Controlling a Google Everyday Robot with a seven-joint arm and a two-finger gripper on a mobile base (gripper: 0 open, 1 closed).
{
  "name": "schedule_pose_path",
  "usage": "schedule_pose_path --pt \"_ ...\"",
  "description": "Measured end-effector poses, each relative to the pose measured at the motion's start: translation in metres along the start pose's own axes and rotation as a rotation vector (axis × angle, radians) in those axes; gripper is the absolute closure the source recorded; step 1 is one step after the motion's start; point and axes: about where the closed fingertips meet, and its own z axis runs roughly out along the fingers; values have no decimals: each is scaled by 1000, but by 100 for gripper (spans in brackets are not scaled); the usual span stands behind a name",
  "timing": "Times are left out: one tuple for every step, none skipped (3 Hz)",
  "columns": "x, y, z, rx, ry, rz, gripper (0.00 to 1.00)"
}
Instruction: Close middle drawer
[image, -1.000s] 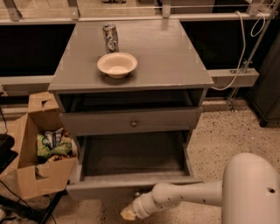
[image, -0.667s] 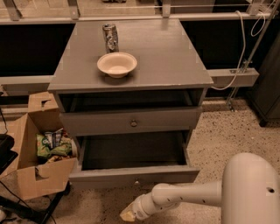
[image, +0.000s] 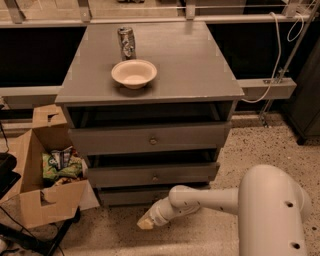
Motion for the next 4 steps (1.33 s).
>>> schedule_pose_path --pt "0 0 0 0 0 0 100" --pt "0 -16 3 -3 -21 15 100" --pt "-2 -58 7 -16 -41 33 100" --pt "-13 -120 -17 62 -66 47 100"
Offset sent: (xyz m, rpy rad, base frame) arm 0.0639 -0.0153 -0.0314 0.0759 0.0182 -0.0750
